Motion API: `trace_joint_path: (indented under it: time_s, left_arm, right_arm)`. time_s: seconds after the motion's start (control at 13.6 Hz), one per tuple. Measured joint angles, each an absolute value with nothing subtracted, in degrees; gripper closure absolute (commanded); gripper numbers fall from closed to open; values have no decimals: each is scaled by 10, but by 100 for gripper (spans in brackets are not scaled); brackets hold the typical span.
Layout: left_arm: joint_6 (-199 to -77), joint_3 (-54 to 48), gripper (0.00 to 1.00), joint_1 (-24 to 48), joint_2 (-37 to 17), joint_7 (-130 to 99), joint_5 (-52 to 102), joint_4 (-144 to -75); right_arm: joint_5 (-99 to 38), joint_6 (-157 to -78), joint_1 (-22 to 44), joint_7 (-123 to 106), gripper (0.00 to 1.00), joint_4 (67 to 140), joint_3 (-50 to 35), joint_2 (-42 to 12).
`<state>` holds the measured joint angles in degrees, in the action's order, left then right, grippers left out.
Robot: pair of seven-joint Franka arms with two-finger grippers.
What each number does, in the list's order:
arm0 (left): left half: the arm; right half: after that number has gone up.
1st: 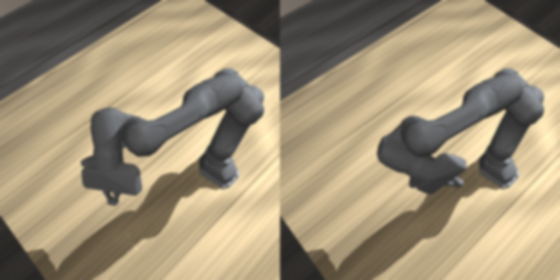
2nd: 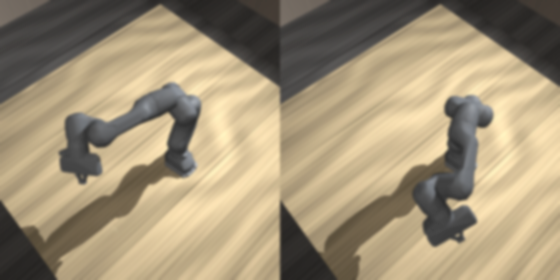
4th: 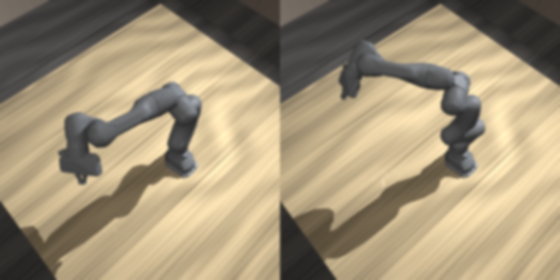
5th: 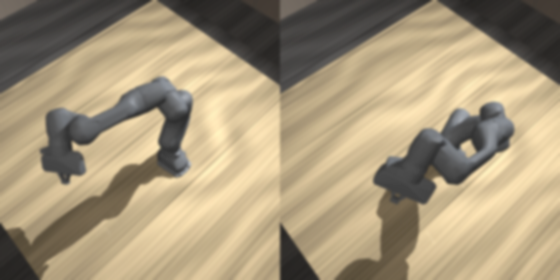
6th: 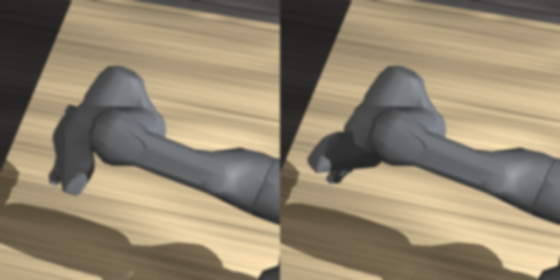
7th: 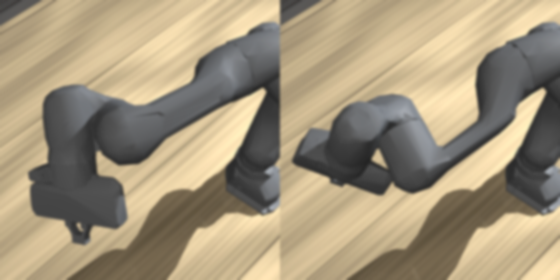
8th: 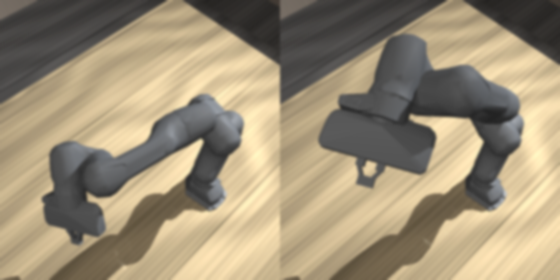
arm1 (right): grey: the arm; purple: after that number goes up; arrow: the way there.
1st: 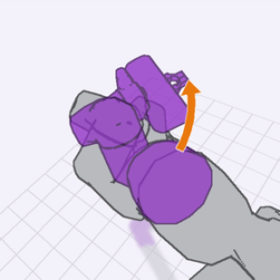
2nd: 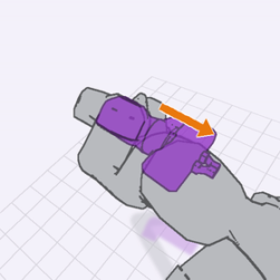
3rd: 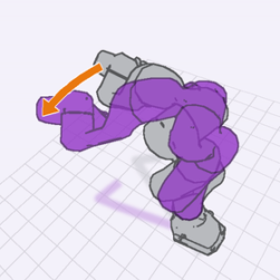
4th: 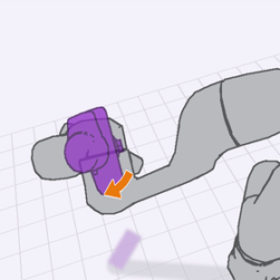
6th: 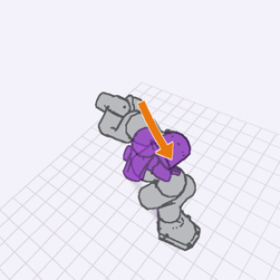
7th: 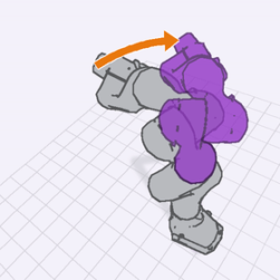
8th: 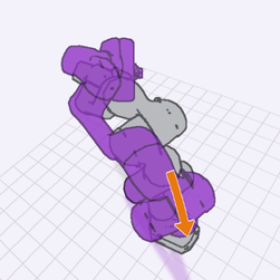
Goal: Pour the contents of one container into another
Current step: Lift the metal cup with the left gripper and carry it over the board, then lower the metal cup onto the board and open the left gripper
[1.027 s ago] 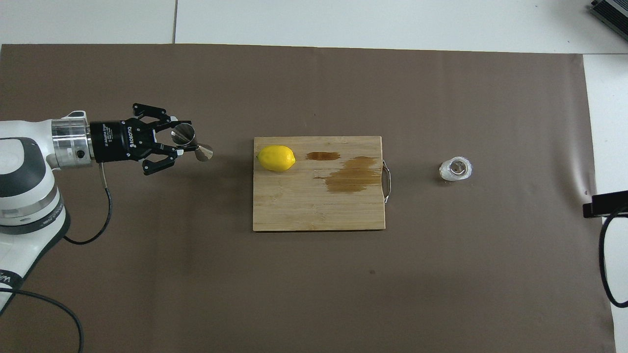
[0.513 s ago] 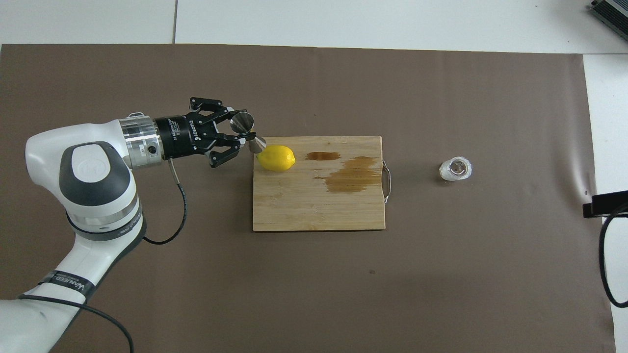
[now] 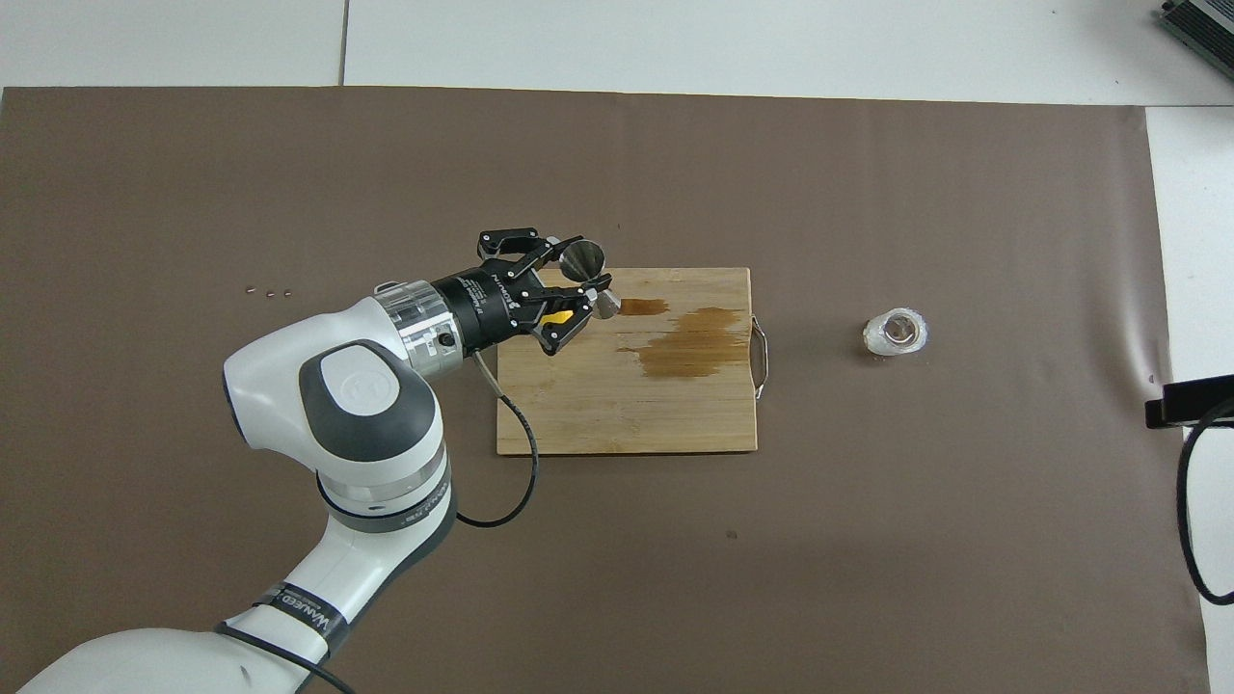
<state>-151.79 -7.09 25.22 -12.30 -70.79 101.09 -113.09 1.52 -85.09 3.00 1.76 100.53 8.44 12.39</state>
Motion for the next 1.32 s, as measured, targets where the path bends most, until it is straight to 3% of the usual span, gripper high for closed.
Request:
trace_joint_path:
  time_s: [0.59, 1.32]
  left_arm:
    - [-1616, -160, 100, 261, -220, -690, 1017, -1041]
    - [-1627, -163, 100, 286, -245, -630, 1017, -1032]
  right_arm:
    - [15, -851, 30, 18, 0, 1005, 84, 124]
    - [15, -851, 30, 18, 0, 1005, 84, 124]
